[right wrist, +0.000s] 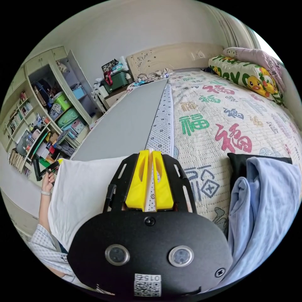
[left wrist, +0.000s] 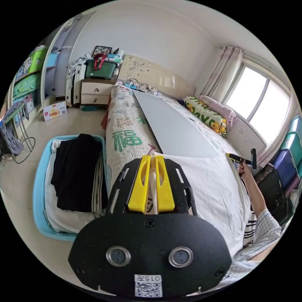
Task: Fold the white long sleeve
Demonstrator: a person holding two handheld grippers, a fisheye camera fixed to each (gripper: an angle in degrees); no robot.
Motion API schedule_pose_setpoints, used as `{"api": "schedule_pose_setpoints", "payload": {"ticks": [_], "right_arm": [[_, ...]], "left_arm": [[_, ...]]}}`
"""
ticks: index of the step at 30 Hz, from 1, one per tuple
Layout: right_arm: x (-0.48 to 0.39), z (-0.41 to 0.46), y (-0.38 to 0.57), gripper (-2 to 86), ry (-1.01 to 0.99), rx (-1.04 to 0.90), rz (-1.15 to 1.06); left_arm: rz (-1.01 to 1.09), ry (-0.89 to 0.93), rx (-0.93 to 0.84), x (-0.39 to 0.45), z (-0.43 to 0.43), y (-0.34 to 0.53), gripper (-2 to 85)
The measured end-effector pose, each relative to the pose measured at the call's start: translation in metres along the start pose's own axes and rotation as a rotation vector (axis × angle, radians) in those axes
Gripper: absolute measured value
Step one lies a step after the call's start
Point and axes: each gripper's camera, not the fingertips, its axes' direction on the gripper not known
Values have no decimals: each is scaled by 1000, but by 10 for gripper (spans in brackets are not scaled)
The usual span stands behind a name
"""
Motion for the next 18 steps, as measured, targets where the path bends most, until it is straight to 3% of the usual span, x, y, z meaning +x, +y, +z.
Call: {"api": "schedule_pose_setpoints", "payload": {"ticks": [6, 9, 14, 18], "right_arm": [[-6, -13, -15, 32, 91, -17, -50], [-20, -60, -3, 48, 92, 62, -238], [-78, -155, 76, 72, -253, 50, -713], [-116, -189, 141, 67, -288, 78, -938]], "left_arm": [[29, -55, -38, 40, 15, -24, 37], [136, -114, -16, 84, -17, -25, 72], [551, 23, 69, 230, -120, 47, 95], [796, 87, 81, 335, -151, 129, 96]]}}
